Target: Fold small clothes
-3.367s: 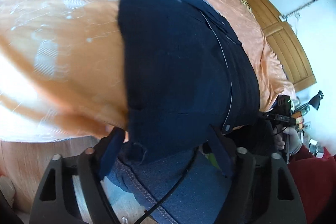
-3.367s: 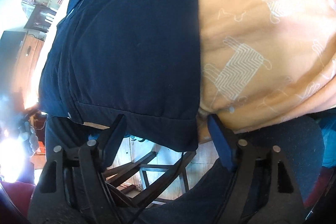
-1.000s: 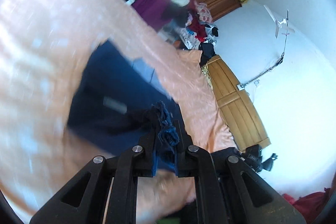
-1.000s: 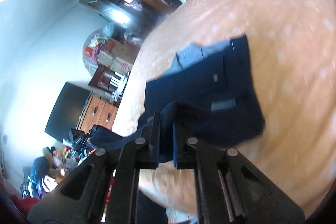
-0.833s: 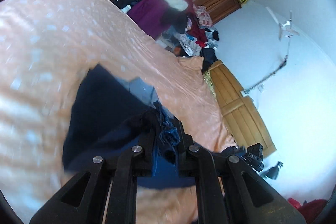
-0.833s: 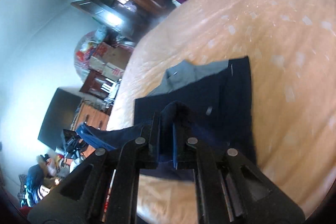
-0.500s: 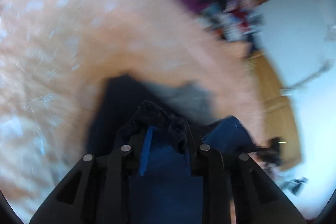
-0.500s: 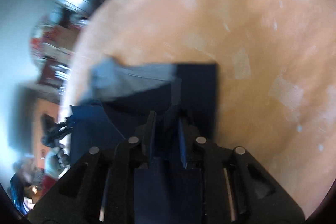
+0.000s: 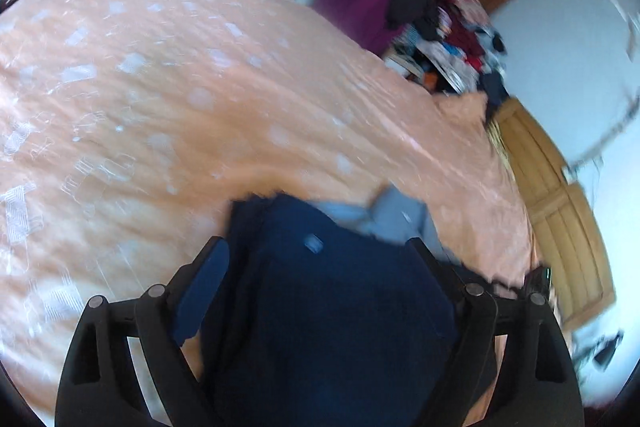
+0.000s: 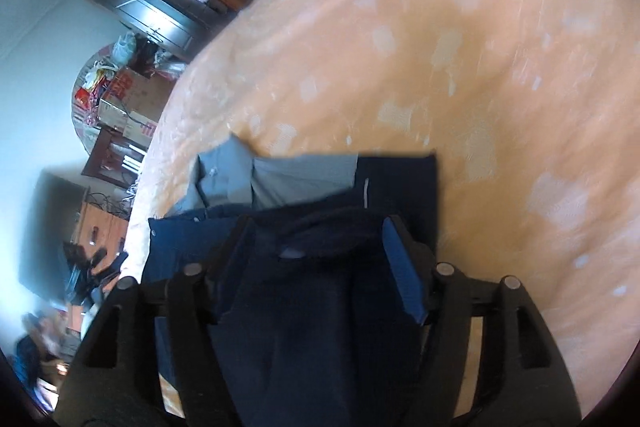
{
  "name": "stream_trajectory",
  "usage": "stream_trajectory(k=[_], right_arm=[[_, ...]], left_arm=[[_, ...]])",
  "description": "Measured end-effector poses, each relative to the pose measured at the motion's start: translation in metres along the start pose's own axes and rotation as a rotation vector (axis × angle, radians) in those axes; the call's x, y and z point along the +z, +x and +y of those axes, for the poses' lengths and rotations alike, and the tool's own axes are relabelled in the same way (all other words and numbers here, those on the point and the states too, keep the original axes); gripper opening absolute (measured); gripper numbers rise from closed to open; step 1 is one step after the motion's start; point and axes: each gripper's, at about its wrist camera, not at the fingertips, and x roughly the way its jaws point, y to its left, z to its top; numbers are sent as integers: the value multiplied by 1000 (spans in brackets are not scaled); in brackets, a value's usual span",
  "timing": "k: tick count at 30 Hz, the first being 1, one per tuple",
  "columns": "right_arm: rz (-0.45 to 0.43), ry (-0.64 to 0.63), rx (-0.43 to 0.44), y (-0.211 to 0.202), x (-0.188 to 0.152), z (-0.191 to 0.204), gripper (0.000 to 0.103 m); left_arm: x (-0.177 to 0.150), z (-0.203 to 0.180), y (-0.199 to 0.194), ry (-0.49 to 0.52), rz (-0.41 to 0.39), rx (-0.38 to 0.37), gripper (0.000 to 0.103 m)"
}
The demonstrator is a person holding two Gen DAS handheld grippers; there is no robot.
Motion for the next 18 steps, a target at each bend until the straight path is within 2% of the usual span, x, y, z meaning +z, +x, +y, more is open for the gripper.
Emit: stream_trajectory(k=[3, 4, 5, 7, 9, 10, 11, 13, 15, 17, 18], right_arm=[[-118, -46, -78, -29, 4, 7, 59], [-114, -82, -83, -27, 3, 12, 48], [-71, -111, -72, -15, 2, 17, 39], [18, -156, -90, 15, -3, 20, 36], [112, -142, -172, 54, -10, 5, 37], [173, -107, -204, 70, -15, -10, 29], [160, -98, -208, 75, -20, -17, 27], [133, -126, -239, 65, -24, -7, 30], [89, -160, -213, 44, -35, 11, 39], [65, -175, -172, 29, -53, 22, 55], [66, -179, -162, 24, -64, 27, 56]], left_arm=[[-27, -12, -10, 35, 37, -12, 90], [-40, -16, -13, 50, 47, 3, 90], [-50, -21, -19, 67, 50, 32, 90], [-68, -31, -22, 86, 54, 53, 90], [-80, -35, -25, 76, 42, 61, 90], [-89, -36, -26, 72, 52, 59, 90], [-96, -36, -27, 69, 57, 84, 90], [-110, -24, -29, 33, 74, 123, 90], [-126, -17, -43, -30, 56, 108, 90], [-147, -19, -64, -65, 26, 73, 90], [-154, -19, -70, -81, 16, 58, 90]])
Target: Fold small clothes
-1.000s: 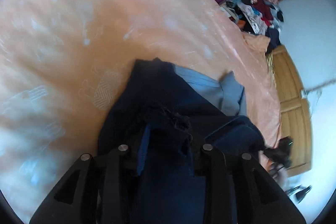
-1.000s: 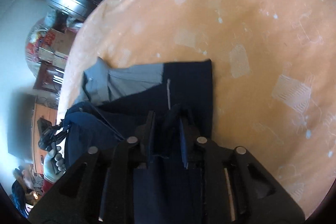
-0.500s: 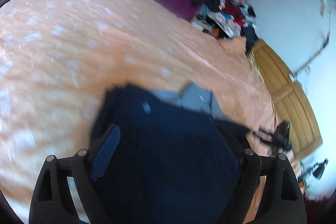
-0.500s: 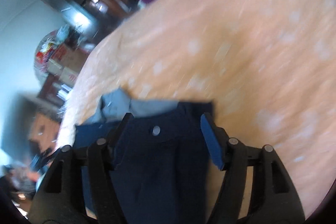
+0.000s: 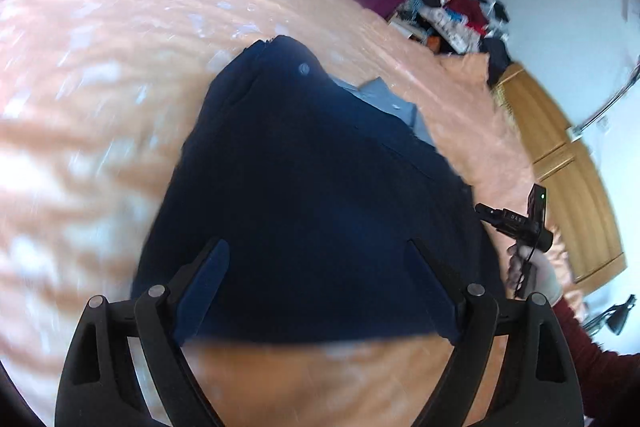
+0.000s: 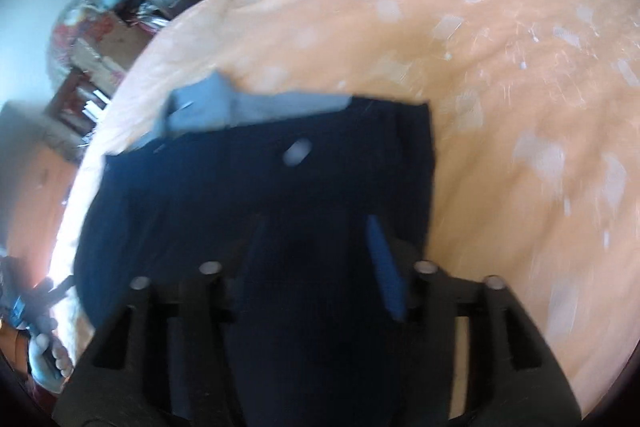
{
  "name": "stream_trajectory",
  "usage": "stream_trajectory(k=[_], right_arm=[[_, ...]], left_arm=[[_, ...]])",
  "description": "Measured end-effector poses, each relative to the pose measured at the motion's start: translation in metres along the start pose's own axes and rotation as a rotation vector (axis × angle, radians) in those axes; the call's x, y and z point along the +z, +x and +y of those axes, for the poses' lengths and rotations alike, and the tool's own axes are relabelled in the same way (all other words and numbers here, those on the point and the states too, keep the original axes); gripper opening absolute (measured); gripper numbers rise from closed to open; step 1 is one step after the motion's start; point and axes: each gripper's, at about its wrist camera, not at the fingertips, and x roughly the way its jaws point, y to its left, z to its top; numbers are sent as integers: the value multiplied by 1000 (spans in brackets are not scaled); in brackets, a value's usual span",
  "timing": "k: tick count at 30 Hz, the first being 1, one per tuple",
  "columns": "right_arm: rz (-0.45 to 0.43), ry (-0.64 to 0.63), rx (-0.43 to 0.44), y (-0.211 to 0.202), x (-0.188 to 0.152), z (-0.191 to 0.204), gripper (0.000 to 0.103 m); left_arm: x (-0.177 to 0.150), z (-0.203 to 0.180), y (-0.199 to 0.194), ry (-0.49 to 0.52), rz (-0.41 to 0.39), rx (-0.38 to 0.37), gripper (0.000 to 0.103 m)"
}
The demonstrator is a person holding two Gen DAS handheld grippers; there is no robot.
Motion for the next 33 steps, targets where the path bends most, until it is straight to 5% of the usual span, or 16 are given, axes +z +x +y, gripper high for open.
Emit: stream_trajectory(k=[2, 6, 15, 19, 24, 25, 28, 33], right_arm=[[8, -2, 14, -8, -26, 11, 56], [6, 49, 59, -21, -60, 17, 58], [11, 14, 84, -27, -73, 57, 59], [17, 0, 106, -19, -76, 73, 59], [32, 9, 118, -10, -86, 80, 59], [36, 9, 117, -9, -87, 81, 59], [46, -1, 122, -8, -94, 87, 59], [50, -24, 109, -9, -99, 97, 59]], left_arm=[[-23, 6, -7, -96, -20, -68, 90], [-53, 25, -4, -274, -73, -68, 90], [-25, 41, 18, -376, -266, -12, 93], [-14, 44, 36, -406, -258, 32, 96], [-16, 63, 21, -464, -351, -73, 100], [-20, 66, 18, -482, -390, -77, 95], [-16, 58, 26, -420, -309, 31, 74], [-10, 49, 36, -379, -249, 17, 41]])
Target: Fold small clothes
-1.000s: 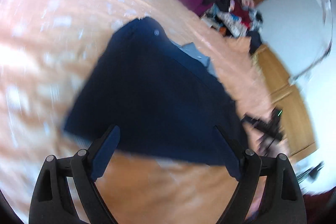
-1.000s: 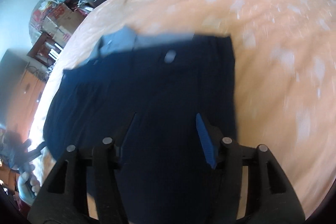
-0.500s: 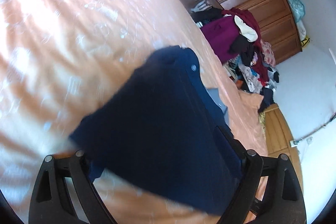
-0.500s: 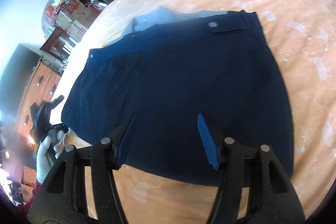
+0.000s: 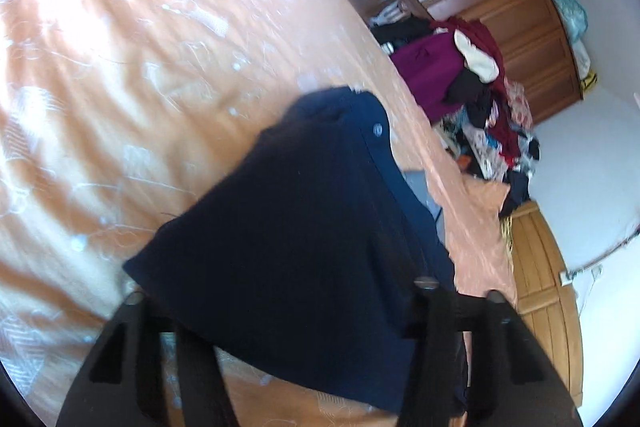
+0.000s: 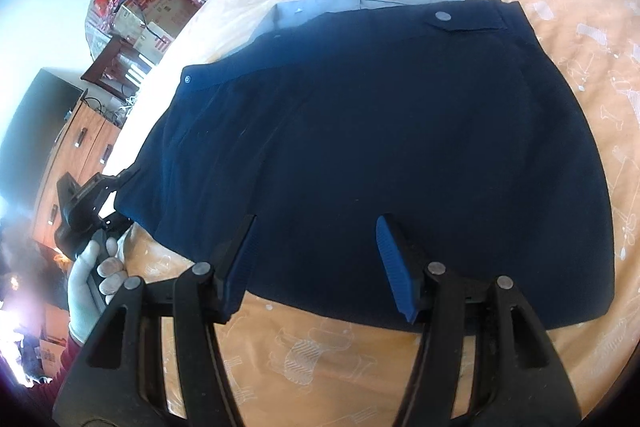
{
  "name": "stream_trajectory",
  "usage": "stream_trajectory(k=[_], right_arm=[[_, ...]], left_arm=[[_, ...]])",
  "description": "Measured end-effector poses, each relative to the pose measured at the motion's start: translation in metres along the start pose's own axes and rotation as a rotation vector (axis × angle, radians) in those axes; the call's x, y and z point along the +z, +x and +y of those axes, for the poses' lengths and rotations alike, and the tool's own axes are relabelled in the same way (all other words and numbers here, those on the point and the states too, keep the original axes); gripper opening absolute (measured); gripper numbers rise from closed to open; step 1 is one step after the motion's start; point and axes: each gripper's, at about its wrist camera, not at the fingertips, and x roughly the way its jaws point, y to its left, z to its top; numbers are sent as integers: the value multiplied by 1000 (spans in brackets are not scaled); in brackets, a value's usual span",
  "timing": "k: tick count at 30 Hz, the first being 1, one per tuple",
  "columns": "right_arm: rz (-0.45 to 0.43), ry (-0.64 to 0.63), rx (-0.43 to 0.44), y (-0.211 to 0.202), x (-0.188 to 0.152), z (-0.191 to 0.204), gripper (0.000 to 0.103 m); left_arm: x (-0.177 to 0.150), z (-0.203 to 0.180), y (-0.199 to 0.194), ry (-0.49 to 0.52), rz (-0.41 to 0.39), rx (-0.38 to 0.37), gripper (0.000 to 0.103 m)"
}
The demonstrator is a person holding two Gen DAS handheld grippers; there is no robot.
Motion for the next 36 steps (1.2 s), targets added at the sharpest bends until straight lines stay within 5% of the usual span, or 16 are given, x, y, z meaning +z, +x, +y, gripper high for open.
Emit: stream_trajectory(k=[2, 4, 5, 10, 13, 17, 25, 28, 30, 32, 36], right_arm=[[-5, -5, -1, -2, 0, 4, 59], [-9, -17, -2, -5, 3, 11, 59], [-11, -28, -5, -5, 5, 15, 59], [-15, -104, 61, 5, 51, 63, 60], [21, -182, 126, 30, 99, 113, 70], [194, -307, 208, 96, 160, 202, 72], [567, -394, 122, 205, 179, 298, 75], [570, -442, -12, 218, 175, 304, 75], [518, -469, -105, 217, 177, 296, 65], [451, -436, -98, 204, 181, 269, 21], [249, -252, 59, 135, 179, 193, 10]], left_arm=[[-1, -5, -4, 25, -24, -1, 31], [-3, -14, -13, 68, -59, -10, 5], [-4, -18, -16, 86, -67, -10, 3], [-6, -38, -18, 193, -68, 9, 1], [-12, -55, -21, 286, -94, 36, 1], [-21, -77, -21, 391, -107, 56, 1], [-39, -115, -14, 595, -98, 70, 1], [-49, -127, -6, 663, -80, 68, 1], [-54, -133, -2, 695, -75, 66, 2], [-59, -137, 1, 716, -61, 55, 2], [-72, -160, 4, 792, -19, 2, 2]])
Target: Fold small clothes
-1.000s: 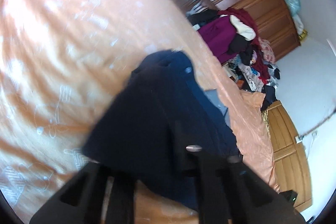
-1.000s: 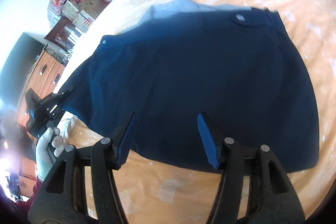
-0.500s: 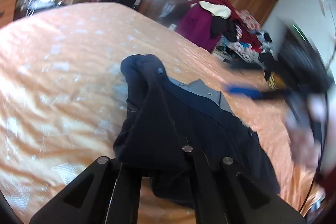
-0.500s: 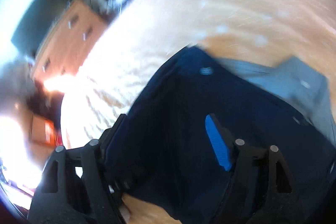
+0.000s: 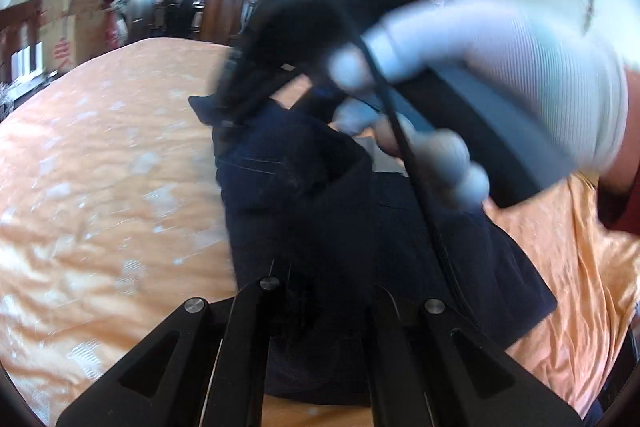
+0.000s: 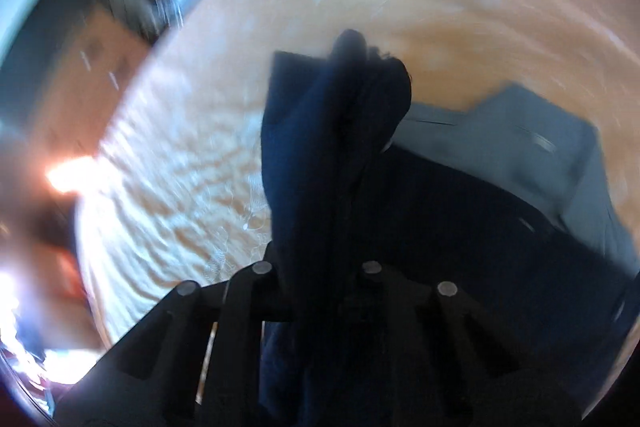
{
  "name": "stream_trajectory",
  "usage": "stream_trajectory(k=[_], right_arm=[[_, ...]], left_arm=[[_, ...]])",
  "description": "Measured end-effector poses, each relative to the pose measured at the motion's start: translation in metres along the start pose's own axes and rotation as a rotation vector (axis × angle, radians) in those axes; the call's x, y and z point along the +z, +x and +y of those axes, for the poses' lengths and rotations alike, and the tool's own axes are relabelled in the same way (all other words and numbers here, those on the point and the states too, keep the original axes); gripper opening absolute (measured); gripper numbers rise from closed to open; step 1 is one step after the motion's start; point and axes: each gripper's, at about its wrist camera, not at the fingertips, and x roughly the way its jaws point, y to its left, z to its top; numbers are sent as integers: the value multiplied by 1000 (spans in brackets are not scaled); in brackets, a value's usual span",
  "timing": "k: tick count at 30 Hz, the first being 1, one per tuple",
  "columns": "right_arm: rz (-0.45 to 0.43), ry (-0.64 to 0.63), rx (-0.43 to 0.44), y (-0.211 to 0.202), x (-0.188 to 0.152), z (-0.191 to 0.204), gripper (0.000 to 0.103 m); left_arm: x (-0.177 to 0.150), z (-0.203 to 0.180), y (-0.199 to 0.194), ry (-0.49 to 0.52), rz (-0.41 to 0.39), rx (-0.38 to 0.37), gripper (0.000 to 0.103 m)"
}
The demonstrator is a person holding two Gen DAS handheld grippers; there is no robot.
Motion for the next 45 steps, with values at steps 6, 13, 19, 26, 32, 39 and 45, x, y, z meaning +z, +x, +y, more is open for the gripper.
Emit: stream_trajectory(k=[6, 13, 19, 26, 32, 39, 45], right_arm=[[-282, 287, 117, -115, -112, -140, 7], [-306, 515, 191, -120, -188, -250, 7], [-363, 533, 238, -126, -204, -270, 7], [-339, 661, 319, -92, -228, -312, 11], [-326, 638, 312, -128, -240, -295, 45], [-223, 590, 298, -150, -274, -253, 74], [-138, 501, 273, -133, -269, -218, 46]], left_arm=[[13, -110, 13, 239, 66, -262, 4], [-15, -205, 79, 375, 280, -411, 9], [-26, -240, 101, 429, 329, -431, 13], [-67, -257, 158, 500, 471, -428, 23], [-56, -228, 104, 476, 385, -411, 30], [-65, -147, 12, 345, 289, -224, 35], [-90, -142, 28, 324, 351, -119, 40]])
